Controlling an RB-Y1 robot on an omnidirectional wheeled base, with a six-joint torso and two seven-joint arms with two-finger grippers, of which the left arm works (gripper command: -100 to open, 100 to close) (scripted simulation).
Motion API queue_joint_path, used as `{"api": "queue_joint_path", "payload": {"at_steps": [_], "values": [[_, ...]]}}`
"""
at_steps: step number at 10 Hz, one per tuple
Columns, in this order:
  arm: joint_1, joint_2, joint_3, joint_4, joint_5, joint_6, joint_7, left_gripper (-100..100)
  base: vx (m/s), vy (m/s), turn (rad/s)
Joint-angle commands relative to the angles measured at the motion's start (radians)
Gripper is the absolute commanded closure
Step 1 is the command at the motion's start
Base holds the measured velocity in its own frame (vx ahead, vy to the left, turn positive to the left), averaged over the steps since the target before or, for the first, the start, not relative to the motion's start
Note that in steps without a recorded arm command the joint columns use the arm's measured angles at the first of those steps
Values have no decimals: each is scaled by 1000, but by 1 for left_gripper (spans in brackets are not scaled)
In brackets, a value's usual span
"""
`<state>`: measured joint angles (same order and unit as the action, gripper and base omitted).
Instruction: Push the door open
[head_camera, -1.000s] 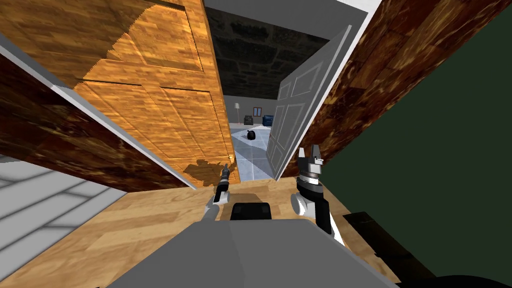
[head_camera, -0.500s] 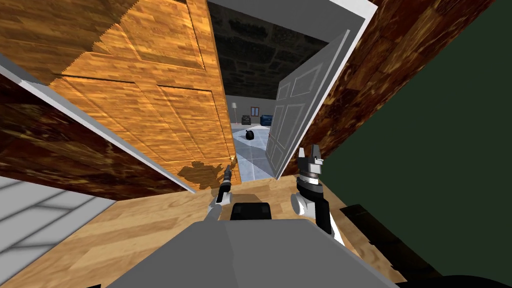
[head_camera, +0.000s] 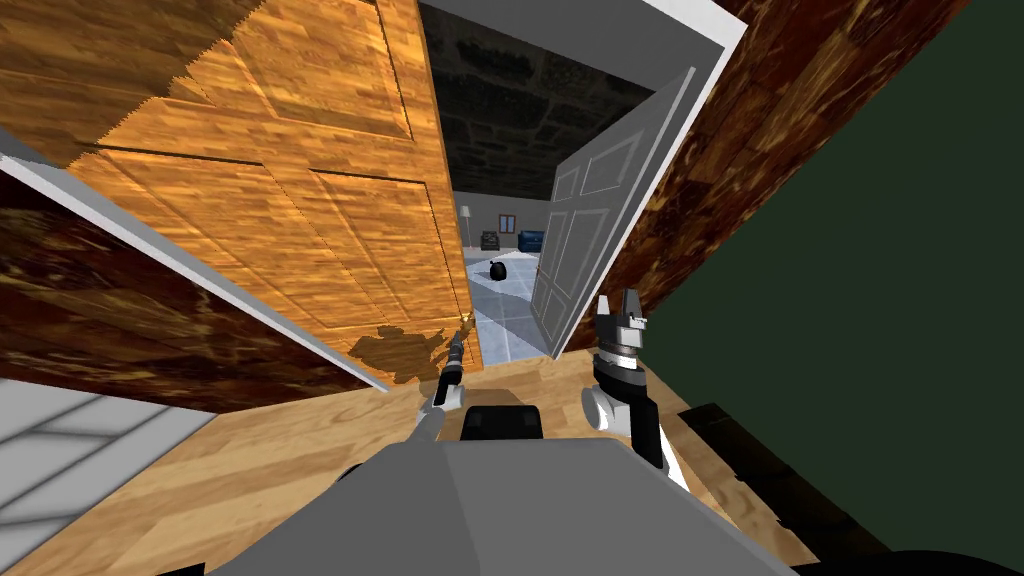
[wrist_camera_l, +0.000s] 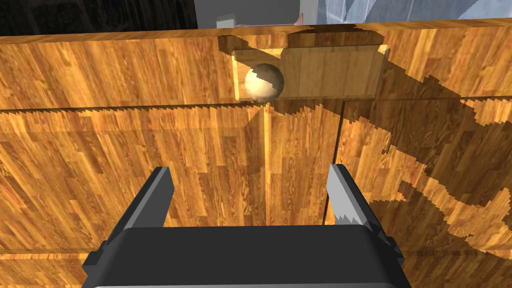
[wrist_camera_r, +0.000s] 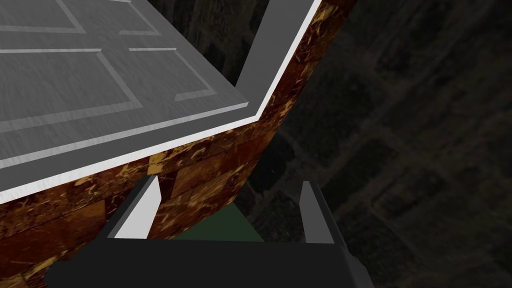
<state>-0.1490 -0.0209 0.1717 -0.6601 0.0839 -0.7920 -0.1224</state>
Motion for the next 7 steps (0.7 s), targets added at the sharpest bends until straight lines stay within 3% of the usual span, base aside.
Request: {"api": "queue_joint_path", "payload": {"at_steps": [1,4,7], "values": [[10,24,-1,-9,0,-1,2,-100,149,10,-29],[11,45,4,-4,2,-7,3,-100,190,29,-22],[12,26,8,1,5,-13,5,-100,182,40,-24]]}}
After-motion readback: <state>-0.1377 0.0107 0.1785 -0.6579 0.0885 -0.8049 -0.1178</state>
